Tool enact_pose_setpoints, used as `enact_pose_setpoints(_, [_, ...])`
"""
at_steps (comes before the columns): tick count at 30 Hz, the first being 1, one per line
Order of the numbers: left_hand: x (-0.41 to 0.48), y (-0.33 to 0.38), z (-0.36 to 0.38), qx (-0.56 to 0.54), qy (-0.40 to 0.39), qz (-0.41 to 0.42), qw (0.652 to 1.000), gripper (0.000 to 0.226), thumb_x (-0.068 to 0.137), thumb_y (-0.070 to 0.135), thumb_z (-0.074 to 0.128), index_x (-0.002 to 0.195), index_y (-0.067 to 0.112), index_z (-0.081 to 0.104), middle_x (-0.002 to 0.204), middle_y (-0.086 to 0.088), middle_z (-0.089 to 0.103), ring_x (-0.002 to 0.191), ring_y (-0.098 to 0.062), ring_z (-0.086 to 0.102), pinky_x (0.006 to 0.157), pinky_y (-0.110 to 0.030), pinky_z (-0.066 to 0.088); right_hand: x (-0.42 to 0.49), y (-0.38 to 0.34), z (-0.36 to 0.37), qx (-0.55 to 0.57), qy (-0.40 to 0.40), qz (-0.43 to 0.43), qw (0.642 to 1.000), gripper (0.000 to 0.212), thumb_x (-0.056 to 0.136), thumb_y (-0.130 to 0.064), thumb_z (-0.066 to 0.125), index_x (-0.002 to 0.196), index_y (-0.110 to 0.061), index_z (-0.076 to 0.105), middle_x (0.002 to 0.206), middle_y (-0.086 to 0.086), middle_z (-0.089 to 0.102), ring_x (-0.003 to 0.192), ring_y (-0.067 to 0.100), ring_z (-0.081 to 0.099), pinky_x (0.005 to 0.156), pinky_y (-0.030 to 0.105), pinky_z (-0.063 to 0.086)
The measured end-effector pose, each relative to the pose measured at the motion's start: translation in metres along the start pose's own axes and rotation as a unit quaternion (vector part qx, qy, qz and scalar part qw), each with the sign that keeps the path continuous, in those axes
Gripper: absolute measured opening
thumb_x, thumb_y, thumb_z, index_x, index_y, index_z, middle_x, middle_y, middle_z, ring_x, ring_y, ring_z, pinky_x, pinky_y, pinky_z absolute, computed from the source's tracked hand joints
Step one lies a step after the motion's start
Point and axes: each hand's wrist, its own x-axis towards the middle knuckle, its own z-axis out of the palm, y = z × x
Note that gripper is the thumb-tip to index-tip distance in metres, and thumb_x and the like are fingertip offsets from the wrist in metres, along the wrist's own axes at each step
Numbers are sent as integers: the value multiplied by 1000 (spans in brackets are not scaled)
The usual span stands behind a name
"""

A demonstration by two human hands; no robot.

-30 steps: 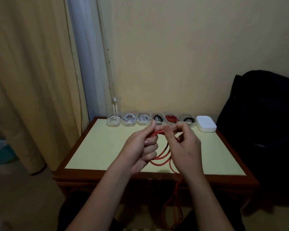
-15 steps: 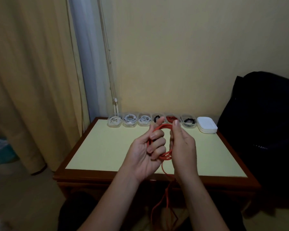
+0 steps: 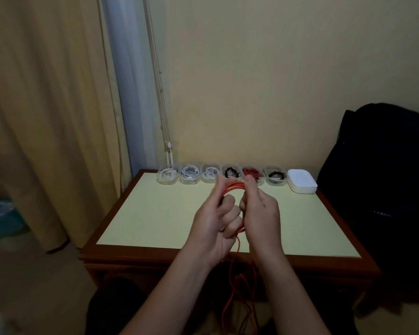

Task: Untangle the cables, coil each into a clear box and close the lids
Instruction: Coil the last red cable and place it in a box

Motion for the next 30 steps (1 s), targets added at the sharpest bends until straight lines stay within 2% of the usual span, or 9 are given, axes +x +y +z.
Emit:
enact_pose_setpoints(2, [-1,-4,1,64,7,46,997,31,93,33,61,112,9,62,51,5,23,37,-4,17,34,-18,13,1,0,-2,-10,0,-4,1000,63,104,-48,46,46,-23,45,53,-2,34,51,13,33,51,28,30])
enact_pose_setpoints(5, [0,-8,0,125,24,70,989,36,98,28,56,125,4,60,53,2,22,38,-5,20,34,-17,20,2,1,-4,-20,-8,-10,1000,64,105,-47,45,44,-27,48,51,-6,34,48,11,33,47,26,31])
enact_pose_setpoints(10, [4,7,-1,49,2,31,998,29,103,24,49,122,9,64,53,7,18,36,-2,16,30,-16,14,5,2,-7,-26,-36,-23,999,59,103,-52,46,50,-24,44,52,-7,33,51,10,31,51,29,27])
enact_pose_setpoints(13, [5,23,-4,22,-2,22,1000,25,104,21,47,116,10,66,51,9,19,34,-1,17,29,-16,13,9,8,-14,-49,-47,-53,996,53,100,-55,49,59,-22,52,51,-10,40,51,10,35,53,29,30])
enact_pose_setpoints(17, [7,49,-12,-34,14,32,999,26,96,17,51,112,8,69,50,10,21,32,-3,20,27,-16,13,17,22,-29,-85,-42,-104,990,24,98,-40,62,79,-28,69,74,-17,68,65,11,57,60,20,42])
enact_pose_setpoints(20, [10,73,-23,-102,16,53,993,28,89,14,54,113,7,68,48,10,24,30,-6,23,24,-22,20,21,31,-37,-87,-10,-108,990,8,94,-30,70,87,-28,73,76,-18,69,61,0,52,59,13,41])
enact_pose_setpoints(23, [14,96,-35,-162,11,72,984,27,87,12,54,109,4,68,47,9,26,32,-6,19,27,-25,25,24,40,-42,-97,17,-105,990,5,93,-27,72,88,-27,74,79,-15,70,62,0,52,58,11,41])
enact_pose_setpoints(26, [16,115,-48,-205,23,91,974,24,94,12,50,107,1,67,45,6,26,32,-6,18,27,-25,24,28,48,-47,-117,39,-106,987,6,91,-23,74,86,-26,74,76,-17,70,62,3,52,56,12,41])
enact_pose_setpoints(30, [15,127,-57,-226,43,120,966,31,103,16,42,117,0,65,48,6,26,32,-7,24,29,-22,22,31,57,-55,-154,57,-110,980,8,91,-17,74,84,-22,73,77,-14,70,66,6,57,57,10,41])
